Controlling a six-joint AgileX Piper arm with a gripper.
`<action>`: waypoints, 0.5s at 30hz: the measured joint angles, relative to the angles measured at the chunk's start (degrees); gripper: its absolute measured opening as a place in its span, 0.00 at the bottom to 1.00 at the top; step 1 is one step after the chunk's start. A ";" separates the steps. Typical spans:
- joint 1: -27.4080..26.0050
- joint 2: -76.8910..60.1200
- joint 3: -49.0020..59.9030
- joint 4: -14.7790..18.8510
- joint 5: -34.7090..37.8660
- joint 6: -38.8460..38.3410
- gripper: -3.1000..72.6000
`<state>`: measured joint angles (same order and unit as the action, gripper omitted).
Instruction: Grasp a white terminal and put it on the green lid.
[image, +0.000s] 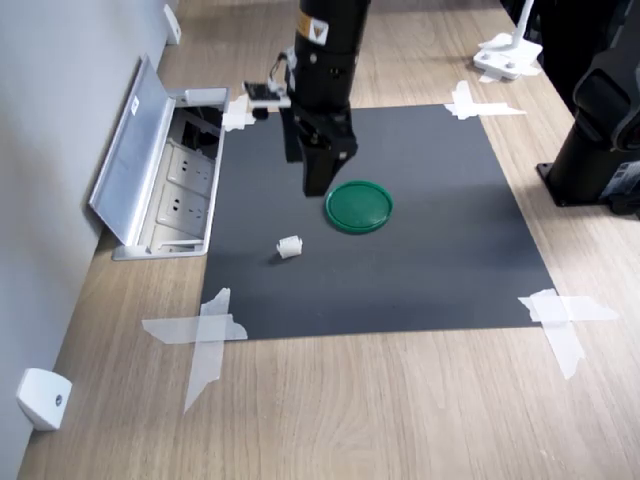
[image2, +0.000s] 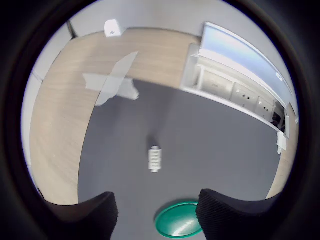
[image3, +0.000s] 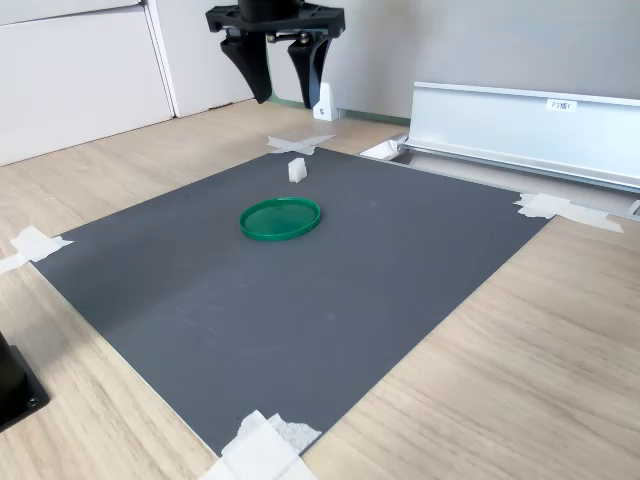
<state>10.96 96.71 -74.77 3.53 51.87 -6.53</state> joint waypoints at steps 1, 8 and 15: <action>0.87 0.78 0.00 -0.31 0.00 0.15 0.93; 2.73 5.62 0.00 -1.51 -2.57 1.37 0.93; 2.73 9.08 -0.07 -3.53 -5.19 1.48 0.93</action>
<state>13.68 105.79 -74.84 0.00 46.68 -5.04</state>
